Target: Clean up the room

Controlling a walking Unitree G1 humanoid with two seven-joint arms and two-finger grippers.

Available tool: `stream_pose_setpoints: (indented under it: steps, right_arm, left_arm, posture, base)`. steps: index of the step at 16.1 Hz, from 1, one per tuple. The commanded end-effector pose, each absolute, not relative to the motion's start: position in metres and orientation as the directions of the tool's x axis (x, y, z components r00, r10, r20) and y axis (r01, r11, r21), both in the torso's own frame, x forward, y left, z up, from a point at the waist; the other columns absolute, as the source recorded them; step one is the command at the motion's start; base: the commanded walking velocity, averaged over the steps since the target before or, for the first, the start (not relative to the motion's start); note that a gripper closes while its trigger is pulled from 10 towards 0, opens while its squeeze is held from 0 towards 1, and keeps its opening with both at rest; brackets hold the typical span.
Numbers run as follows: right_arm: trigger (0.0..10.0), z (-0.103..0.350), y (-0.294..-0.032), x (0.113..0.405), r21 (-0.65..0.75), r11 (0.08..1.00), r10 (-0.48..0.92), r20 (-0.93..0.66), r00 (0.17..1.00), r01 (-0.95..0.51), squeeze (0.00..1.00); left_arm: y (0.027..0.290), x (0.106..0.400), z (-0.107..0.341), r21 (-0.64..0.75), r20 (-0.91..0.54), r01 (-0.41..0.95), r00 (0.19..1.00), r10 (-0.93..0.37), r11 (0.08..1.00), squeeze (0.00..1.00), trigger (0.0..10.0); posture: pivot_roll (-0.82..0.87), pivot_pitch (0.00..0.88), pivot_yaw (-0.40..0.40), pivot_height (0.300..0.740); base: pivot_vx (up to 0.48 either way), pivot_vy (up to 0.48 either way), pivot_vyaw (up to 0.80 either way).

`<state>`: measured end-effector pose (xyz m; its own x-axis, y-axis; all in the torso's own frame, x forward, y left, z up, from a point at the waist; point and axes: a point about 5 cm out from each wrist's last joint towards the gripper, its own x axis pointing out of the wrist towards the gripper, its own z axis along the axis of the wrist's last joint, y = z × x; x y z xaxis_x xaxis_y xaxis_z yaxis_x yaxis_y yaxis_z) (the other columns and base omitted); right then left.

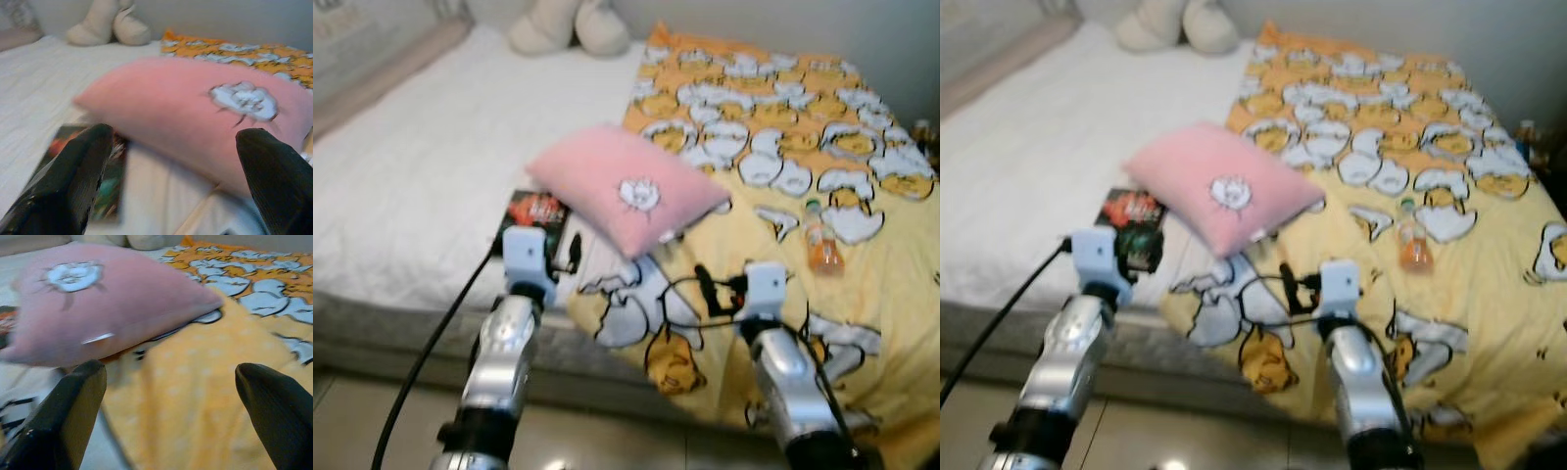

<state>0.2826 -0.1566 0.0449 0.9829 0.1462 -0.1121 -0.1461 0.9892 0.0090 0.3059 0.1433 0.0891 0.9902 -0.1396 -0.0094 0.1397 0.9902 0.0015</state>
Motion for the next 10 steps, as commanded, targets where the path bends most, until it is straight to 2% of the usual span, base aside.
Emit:
stream_pose_setpoints:
  steps: [1, 5, 7, 8, 9, 10]
  right_arm:
    - [10.0, 0.045, -0.167, 0.283, -0.007, 0.993, 0.120, -0.118, 0.986, -0.122, 0.00]
    - [10.0, 0.036, -0.169, 0.275, -0.001, 0.994, 0.105, -0.153, 0.983, -0.107, 0.00]
    - [10.0, 0.043, -0.173, 0.279, -0.013, 0.996, 0.087, -0.132, 0.987, -0.089, 0.00]
    - [10.0, 0.066, -0.183, 0.296, -0.003, 0.999, 0.050, -0.064, 0.997, -0.050, 0.00]
    - [10.0, 0.107, -0.197, 0.325, -0.002, 1.000, 0.018, 0.036, 0.999, -0.018, 0.00]
    - [10.0, 0.127, -0.203, 0.337, -0.008, 1.000, 0.017, 0.082, 0.997, -0.017, 0.00]
  left_arm:
    - [0.136, 0.307, 0.086, 0.011, -0.024, 0.168, 0.986, -0.167, 0.986, 0.00, 10.0]
    - [0.130, 0.308, 0.088, 0.007, -0.018, 0.197, 0.980, -0.197, 0.980, 0.00, 10.0]
    - [0.123, 0.313, 0.099, 0.054, 0.026, 0.219, 0.975, -0.220, 0.974, 0.00, 10.0]
    - [0.120, 0.321, 0.111, 0.074, 0.061, 0.221, 0.972, -0.225, 0.973, 0.00, 10.0]
    - [0.121, 0.335, 0.124, 0.036, 0.055, 0.163, 0.985, -0.165, 0.986, 0.00, 10.0]
    - [0.123, 0.343, 0.129, -0.003, 0.031, 0.126, 0.992, -0.126, 0.992, 0.00, 10.0]
  posture:
    - [-0.01, 0.000, -0.012, 0.740]
    - [-0.01, 0.000, -0.011, 0.740]
    - [-0.01, 0.000, -0.018, 0.740]
    - [-0.01, 0.000, -0.018, 0.740]
    - [-0.02, 0.000, -0.019, 0.740]
    - [-0.02, 0.000, -0.020, 0.740]
  base:
    - [0.465, 0.000, 0.00]
    - [0.465, 0.000, 0.00]
    - [0.465, 0.000, 0.00]
    - [0.465, 0.000, 0.00]
    - [0.472, 0.000, 0.00]
    - [0.472, 0.000, 0.00]
